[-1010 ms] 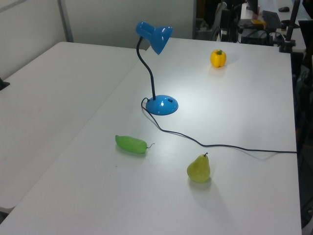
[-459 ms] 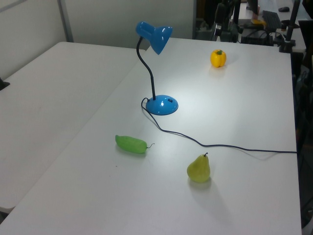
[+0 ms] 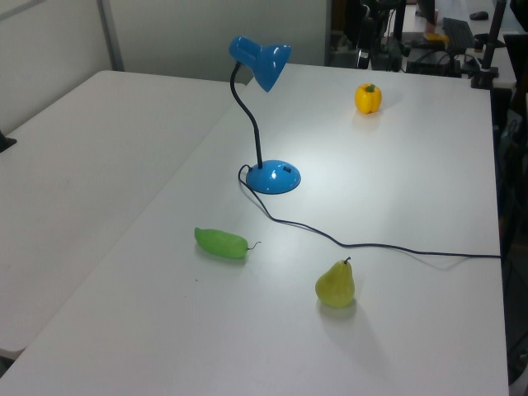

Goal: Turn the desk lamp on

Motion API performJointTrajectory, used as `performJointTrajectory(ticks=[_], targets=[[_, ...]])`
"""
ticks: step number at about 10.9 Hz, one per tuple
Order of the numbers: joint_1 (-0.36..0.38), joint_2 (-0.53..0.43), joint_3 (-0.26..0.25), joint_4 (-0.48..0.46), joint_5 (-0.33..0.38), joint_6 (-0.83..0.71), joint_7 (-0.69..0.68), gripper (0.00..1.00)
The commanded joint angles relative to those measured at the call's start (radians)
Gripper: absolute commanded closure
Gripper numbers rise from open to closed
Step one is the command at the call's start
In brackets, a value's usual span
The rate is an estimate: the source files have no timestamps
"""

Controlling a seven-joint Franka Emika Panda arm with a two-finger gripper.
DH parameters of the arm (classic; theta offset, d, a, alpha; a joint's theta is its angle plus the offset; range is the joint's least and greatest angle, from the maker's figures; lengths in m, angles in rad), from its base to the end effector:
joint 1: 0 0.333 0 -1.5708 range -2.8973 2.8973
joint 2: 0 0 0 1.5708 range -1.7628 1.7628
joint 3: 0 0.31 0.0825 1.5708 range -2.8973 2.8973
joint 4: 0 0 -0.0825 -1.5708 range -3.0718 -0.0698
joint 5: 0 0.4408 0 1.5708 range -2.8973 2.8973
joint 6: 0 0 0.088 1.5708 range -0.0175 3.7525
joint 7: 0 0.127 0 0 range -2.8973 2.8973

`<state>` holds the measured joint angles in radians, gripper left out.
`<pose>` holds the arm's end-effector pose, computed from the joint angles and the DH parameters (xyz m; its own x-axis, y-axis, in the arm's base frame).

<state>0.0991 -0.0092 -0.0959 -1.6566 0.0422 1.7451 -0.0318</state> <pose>0.6254 0.0064 0.5745 0.9947 0.0276 0.0987 0.0316 -0.9987 -0.0398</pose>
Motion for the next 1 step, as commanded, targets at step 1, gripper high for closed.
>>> performJointTrajectory(ticks=[1], targets=[[0.011, 0.002, -0.002, 0.009, -0.013, 0.007, -0.011, 0.0]])
